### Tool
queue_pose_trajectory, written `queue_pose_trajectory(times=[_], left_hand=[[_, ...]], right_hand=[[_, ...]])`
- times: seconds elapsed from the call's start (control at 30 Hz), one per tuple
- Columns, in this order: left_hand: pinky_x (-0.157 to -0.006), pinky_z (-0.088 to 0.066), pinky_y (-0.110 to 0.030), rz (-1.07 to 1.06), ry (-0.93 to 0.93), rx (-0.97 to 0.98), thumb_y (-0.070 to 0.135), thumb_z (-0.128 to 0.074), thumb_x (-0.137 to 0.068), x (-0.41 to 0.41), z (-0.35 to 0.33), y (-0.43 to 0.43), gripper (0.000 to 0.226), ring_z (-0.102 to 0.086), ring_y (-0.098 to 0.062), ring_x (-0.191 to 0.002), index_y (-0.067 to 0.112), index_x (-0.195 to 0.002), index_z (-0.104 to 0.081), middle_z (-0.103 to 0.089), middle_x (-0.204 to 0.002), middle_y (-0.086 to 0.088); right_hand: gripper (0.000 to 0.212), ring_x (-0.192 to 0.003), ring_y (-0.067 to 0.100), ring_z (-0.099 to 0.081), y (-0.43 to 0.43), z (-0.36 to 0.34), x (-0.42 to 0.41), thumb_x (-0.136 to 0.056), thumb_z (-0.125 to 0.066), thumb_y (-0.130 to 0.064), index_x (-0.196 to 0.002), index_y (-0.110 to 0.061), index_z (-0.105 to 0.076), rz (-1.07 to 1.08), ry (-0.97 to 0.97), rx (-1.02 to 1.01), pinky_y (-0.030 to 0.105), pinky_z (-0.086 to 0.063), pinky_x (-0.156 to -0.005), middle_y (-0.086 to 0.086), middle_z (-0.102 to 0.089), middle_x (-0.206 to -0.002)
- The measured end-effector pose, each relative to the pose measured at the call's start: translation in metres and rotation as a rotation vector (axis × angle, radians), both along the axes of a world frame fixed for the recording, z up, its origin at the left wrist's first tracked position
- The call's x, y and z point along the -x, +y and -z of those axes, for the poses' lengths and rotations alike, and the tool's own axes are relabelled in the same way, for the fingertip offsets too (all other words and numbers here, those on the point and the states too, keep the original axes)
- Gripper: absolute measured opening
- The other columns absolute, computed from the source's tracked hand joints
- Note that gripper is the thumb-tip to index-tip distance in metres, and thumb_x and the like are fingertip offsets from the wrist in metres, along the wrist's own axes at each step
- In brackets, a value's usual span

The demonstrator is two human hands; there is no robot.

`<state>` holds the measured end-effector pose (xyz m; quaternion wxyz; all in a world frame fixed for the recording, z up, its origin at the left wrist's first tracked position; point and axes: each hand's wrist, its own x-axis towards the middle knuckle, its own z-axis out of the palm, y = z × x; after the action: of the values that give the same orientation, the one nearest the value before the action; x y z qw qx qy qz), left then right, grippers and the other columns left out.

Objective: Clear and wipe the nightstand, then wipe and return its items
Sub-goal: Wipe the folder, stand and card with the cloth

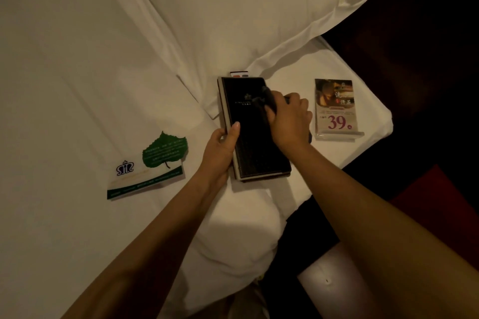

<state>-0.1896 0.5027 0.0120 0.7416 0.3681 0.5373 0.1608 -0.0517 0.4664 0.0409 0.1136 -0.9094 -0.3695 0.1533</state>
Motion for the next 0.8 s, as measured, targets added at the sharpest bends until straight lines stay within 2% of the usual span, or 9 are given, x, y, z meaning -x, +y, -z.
queue_pose_trajectory(times=[0.1, 0.23, 0.3, 0.37, 0.53, 0.6, 0.67, 0.73, 0.8], left_hand=[[-0.061, -0.056, -0.018, 0.046, 0.014, 0.027, 0.044, -0.060, -0.087, -0.003, 0.005, 0.003, 0.032, -0.067, -0.014, -0.086, 0.013, -0.096, -0.056, -0.068, -0.100, -0.006], [-0.080, -0.057, -0.035, 0.070, 0.041, 0.072, 0.038, -0.060, -0.088, -0.012, 0.006, 0.008, 0.045, -0.066, -0.025, -0.097, 0.001, -0.114, -0.054, -0.065, -0.114, -0.017], [-0.094, -0.053, -0.042, 0.110, 0.077, 0.072, 0.032, -0.059, -0.091, -0.012, 0.004, 0.010, 0.045, -0.064, -0.031, -0.106, -0.003, -0.119, -0.054, -0.063, -0.120, -0.021], [-0.100, -0.049, -0.044, 0.128, 0.127, 0.037, 0.024, -0.057, -0.092, -0.009, -0.003, 0.012, 0.042, -0.062, -0.033, -0.111, -0.002, -0.125, -0.053, -0.062, -0.122, -0.022], [-0.088, -0.051, -0.036, 0.098, 0.188, -0.133, 0.015, -0.058, -0.091, 0.037, -0.032, 0.025, 0.042, -0.058, -0.021, -0.099, 0.014, -0.132, -0.050, -0.056, -0.116, -0.008], [-0.088, -0.050, -0.031, 0.117, 0.347, -0.319, 0.019, -0.059, -0.090, 0.075, -0.041, 0.035, 0.042, -0.057, -0.017, -0.102, 0.016, -0.131, -0.051, -0.054, -0.114, -0.001], [-0.087, -0.045, -0.028, 0.114, 0.594, -0.497, 0.021, -0.059, -0.090, 0.116, -0.044, 0.047, 0.042, -0.056, -0.018, -0.102, 0.014, -0.131, -0.053, -0.058, -0.116, -0.001], [-0.096, -0.044, -0.036, 0.090, 0.794, -0.518, 0.022, -0.059, -0.089, 0.153, -0.038, 0.061, 0.044, -0.055, -0.028, -0.113, 0.009, -0.131, -0.052, -0.058, -0.128, -0.012], [-0.105, -0.039, -0.042, 0.134, 0.944, -0.414, 0.024, -0.060, -0.089, 0.181, -0.030, 0.072, 0.051, -0.049, -0.036, -0.123, 0.004, -0.134, -0.048, -0.052, -0.135, -0.021]], right_hand=[[0.038, -0.121, 0.037, -0.038, -0.008, -0.001, -0.015, -0.098, -0.041, -0.031, -0.133, -0.018, -0.047, 0.026, 0.018, 0.045, 0.046, -0.034, -0.096, 0.021, -0.046, -0.128], [0.038, -0.122, 0.038, -0.037, -0.020, -0.003, -0.022, -0.098, -0.042, -0.030, -0.133, -0.018, -0.048, 0.012, 0.011, 0.069, 0.049, -0.036, -0.098, 0.021, -0.046, -0.126], [0.037, -0.122, 0.037, -0.037, -0.023, -0.004, -0.020, -0.098, -0.042, -0.029, -0.132, -0.018, -0.048, -0.001, 0.004, 0.071, 0.049, -0.038, -0.097, 0.021, -0.047, -0.125], [0.037, -0.121, 0.037, -0.038, -0.023, -0.004, -0.016, -0.098, -0.042, -0.029, -0.132, -0.018, -0.048, -0.016, 0.000, 0.064, 0.048, -0.037, -0.096, 0.021, -0.047, -0.125], [0.037, -0.117, 0.036, -0.041, -0.010, -0.010, 0.005, -0.098, -0.041, -0.029, -0.133, -0.017, -0.047, -0.088, 0.030, 0.026, 0.043, -0.035, -0.094, 0.019, -0.049, -0.127], [0.038, -0.114, 0.036, -0.042, -0.002, -0.014, 0.018, -0.098, -0.042, -0.028, -0.133, -0.017, -0.047, -0.131, 0.042, -0.010, 0.041, -0.035, -0.092, 0.019, -0.050, -0.126], [0.038, -0.114, 0.034, -0.042, 0.005, -0.018, 0.033, -0.097, -0.043, -0.026, -0.135, -0.018, -0.046, -0.175, 0.070, -0.052, 0.039, -0.034, -0.092, 0.018, -0.050, -0.128], [0.040, -0.114, 0.033, -0.042, 0.012, -0.021, 0.047, -0.097, -0.044, -0.026, -0.136, -0.019, -0.046, -0.223, 0.087, -0.069, 0.037, -0.034, -0.093, 0.016, -0.050, -0.129], [0.040, -0.113, 0.033, -0.043, 0.018, -0.023, 0.060, -0.097, -0.045, -0.027, -0.137, -0.021, -0.046, -0.273, 0.087, -0.074, 0.039, -0.035, -0.092, 0.016, -0.051, -0.127]])
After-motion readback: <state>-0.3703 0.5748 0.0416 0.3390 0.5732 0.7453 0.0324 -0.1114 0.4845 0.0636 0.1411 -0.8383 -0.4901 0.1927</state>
